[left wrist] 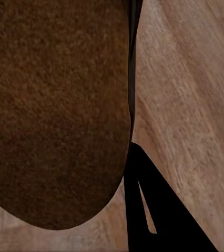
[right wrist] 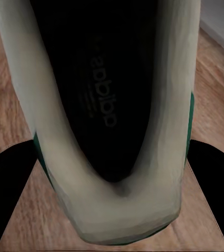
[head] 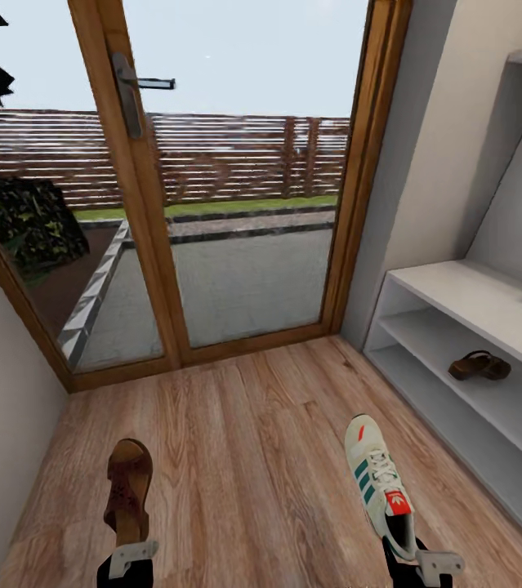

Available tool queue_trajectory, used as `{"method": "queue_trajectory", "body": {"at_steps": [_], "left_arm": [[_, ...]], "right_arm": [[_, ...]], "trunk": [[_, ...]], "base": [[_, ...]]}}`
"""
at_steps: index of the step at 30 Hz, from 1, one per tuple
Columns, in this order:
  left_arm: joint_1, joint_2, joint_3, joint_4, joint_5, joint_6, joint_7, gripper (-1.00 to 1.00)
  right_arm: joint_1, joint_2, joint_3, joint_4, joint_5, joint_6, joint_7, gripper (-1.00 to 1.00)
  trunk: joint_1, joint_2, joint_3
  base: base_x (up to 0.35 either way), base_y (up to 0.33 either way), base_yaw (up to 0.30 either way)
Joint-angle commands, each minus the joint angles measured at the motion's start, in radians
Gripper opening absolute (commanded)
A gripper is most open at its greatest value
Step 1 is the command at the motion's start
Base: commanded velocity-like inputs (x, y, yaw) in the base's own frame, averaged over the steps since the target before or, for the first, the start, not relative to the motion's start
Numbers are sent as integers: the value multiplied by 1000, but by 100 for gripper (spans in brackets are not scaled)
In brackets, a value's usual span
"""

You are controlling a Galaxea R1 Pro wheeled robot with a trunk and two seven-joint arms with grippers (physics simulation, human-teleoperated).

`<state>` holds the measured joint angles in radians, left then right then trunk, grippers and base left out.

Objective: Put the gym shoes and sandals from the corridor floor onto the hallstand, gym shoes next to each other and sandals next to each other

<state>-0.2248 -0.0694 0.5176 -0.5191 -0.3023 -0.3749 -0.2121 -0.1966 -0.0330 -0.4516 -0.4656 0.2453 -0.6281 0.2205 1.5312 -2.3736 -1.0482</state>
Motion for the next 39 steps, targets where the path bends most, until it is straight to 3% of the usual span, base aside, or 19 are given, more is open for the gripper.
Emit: {"method": "queue_trajectory", "body": {"at_steps": [1,17,26,39], "left_arm": [[-1,-1,9,-1,-9,-3,-7,-100],[-1,-1,9,-1,-9,-2,-7,-100],[-1,-1,9,3,-9,-3,-7,-100],[-1,-1,8,1,-9,-3,-7,-100]], "right_arm": [[-1,1,-9,1,8,-4,7,-100],[-1,3,-9,1,9,-4,7,-100],[-1,3,-9,1,9,-4,7,-100],[-1,3,-9,1,8,-3,7,-100]], "trunk": [[0,0,-1],[0,0,-1],[0,0,-1],[0,0,-1]], "base": [[0,0,-264],[1,3,-264],[89,185,-264],[8,19,-264]]}}
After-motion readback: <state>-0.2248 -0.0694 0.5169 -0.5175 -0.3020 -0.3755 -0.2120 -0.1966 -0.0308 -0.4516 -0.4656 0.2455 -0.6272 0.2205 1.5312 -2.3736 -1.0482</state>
